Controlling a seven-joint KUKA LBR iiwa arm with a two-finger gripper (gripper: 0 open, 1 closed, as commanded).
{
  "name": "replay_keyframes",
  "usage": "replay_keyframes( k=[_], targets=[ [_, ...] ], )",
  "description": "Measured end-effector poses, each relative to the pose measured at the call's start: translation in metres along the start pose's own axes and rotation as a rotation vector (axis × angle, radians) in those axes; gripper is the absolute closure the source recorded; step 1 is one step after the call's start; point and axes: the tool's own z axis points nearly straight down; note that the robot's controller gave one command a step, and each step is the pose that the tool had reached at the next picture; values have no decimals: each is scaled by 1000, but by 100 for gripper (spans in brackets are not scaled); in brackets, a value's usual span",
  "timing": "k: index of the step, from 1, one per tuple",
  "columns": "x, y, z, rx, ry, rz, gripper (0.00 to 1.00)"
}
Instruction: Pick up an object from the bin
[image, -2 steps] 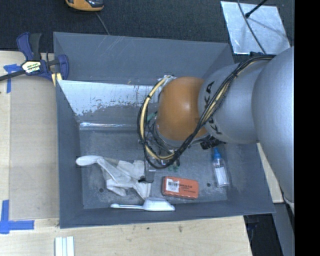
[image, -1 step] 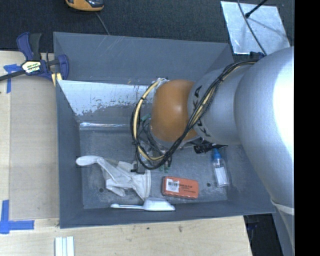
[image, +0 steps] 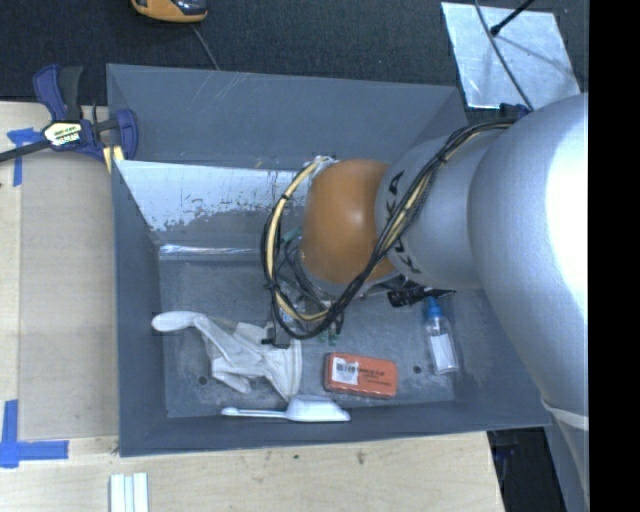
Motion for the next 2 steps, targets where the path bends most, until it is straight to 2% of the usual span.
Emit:
replay_keyframes(
  k=[1, 2],
  targets=[
    [-6, -8, -40, 3, 10, -12, 100],
    [-17, 1, -102, 1, 4, -12, 100]
  ],
)
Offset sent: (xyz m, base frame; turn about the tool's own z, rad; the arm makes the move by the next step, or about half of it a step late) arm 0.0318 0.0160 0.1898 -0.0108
